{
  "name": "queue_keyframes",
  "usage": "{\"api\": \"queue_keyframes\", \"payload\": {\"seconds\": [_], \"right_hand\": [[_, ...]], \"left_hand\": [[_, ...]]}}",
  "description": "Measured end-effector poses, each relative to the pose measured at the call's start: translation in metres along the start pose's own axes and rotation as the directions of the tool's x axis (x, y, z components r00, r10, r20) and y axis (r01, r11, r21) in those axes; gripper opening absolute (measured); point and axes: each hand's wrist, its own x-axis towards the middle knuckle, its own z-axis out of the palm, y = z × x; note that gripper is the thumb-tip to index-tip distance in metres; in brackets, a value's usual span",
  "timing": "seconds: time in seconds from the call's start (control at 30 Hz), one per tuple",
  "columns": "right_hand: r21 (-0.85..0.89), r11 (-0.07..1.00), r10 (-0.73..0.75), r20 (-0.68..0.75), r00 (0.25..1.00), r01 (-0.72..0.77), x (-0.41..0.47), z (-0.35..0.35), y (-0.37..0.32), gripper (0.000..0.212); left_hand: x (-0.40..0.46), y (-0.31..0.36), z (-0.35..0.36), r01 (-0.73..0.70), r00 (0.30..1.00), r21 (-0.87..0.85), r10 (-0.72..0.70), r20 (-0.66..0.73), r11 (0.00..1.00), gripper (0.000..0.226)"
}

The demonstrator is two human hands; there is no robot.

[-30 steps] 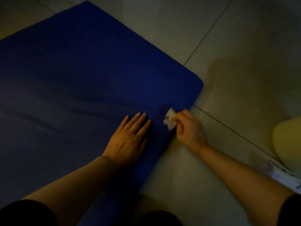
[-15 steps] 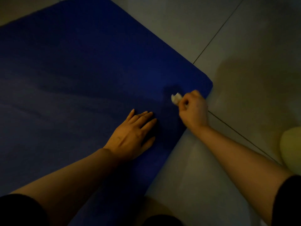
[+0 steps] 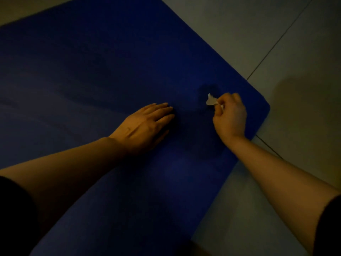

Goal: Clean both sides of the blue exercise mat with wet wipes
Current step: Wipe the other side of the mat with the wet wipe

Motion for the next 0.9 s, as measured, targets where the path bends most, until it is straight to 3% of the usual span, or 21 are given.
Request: {"api": "queue_keyframes", "payload": {"seconds": [0.07,0.23,0.4,0.5,0.6,0.67,0.83,0.9], "right_hand": [[0.01,1.0,-0.008,-0.029,1.0,0.008,-0.008,0.008,-0.013,0.01],[0.12,0.917,-0.392,0.1,0.914,0.38,-0.043,0.023,-0.042,0.012],[0.073,0.992,-0.097,-0.045,0.994,0.101,0.033,0.027,-0.031,0.009],[0.077,0.98,-0.185,-0.007,0.983,0.185,0.017,0.036,-0.049,0.011],[0.179,0.91,-0.392,0.081,0.916,0.374,-0.012,0.038,-0.064,0.01],[0.188,0.887,-0.444,0.099,0.891,0.421,0.003,0.036,-0.062,0.012],[0.067,0.985,-0.162,0.012,0.987,0.161,0.076,0.051,-0.063,0.011],[0.117,0.977,-0.181,0.006,0.983,0.18,0.069,0.06,-0.081,0.012]], "left_hand": [[0.001,-0.01,-0.004,-0.006,1.0,-0.004,0.006,0.007,1.0,0.049],[0.002,-0.042,-0.015,-0.022,0.998,0.013,0.022,0.055,1.0,0.051],[0.013,-0.062,-0.02,-0.131,0.99,-0.011,0.131,0.058,0.991,0.044],[0.026,-0.081,-0.031,-0.182,0.98,-0.007,0.182,0.076,0.983,0.044],[0.038,-0.115,-0.04,-0.127,0.991,0.063,0.124,0.056,0.99,0.043],[0.042,-0.132,-0.042,-0.078,0.995,0.096,0.072,0.063,0.992,0.048],[0.044,-0.141,-0.034,-0.019,0.998,0.071,0.014,0.064,0.997,0.052],[0.045,-0.143,-0.034,0.038,0.998,0.033,-0.039,0.048,0.999,0.052]]}}
